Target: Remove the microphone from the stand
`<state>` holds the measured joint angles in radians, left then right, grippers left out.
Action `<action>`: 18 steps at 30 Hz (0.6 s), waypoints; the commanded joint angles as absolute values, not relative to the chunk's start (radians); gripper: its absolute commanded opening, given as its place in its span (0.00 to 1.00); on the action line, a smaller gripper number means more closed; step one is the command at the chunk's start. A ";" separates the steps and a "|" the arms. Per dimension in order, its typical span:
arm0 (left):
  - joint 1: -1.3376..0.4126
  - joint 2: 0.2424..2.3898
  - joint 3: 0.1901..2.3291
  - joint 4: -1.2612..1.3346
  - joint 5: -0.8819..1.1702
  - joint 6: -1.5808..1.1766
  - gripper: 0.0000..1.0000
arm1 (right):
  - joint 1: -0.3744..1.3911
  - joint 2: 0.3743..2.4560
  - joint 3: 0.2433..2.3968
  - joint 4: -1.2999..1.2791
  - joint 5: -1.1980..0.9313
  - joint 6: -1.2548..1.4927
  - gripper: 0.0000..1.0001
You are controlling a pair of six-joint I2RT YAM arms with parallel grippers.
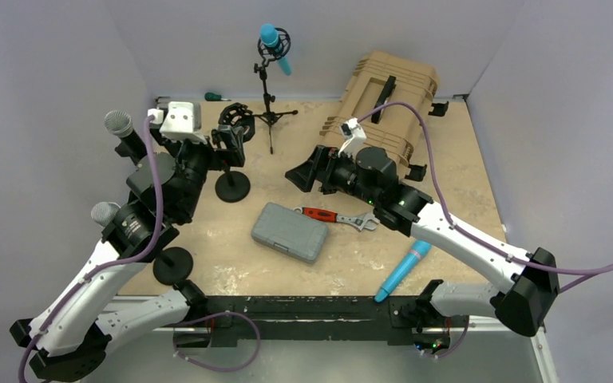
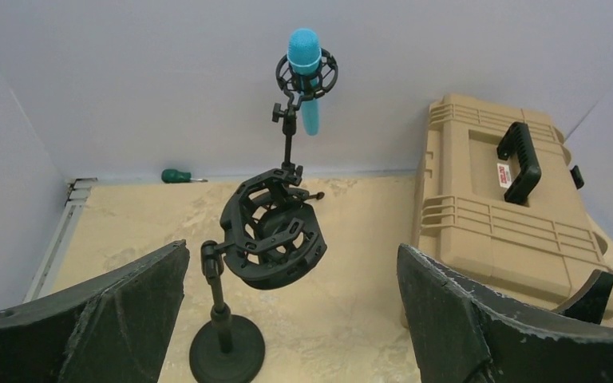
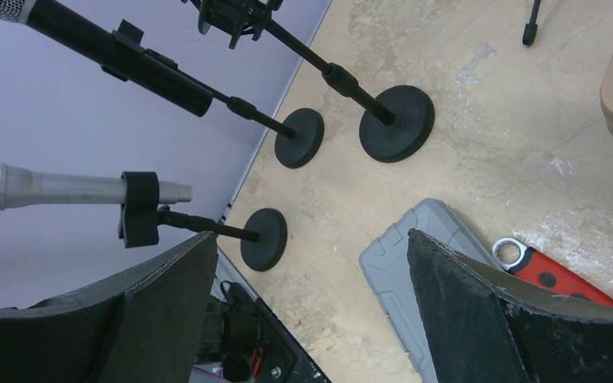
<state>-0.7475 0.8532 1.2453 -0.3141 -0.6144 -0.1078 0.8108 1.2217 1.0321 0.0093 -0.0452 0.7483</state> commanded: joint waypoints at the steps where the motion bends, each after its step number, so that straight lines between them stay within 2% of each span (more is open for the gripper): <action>1: -0.751 0.856 1.275 -0.315 -0.627 -0.083 1.00 | 0.810 1.209 1.061 0.039 -0.069 0.758 0.87; 9: -0.751 0.825 1.256 -0.286 -0.662 -0.040 1.00 | 0.811 1.368 1.184 0.148 -0.152 0.854 0.87; 18: -0.750 0.765 1.229 -0.249 -0.679 -0.009 1.00 | 0.818 1.627 1.418 0.250 -0.101 0.950 0.97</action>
<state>-0.7475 0.7895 1.2415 -0.2993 -0.6567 -0.0441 0.8127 1.5589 1.2945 0.1452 -0.1207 0.8932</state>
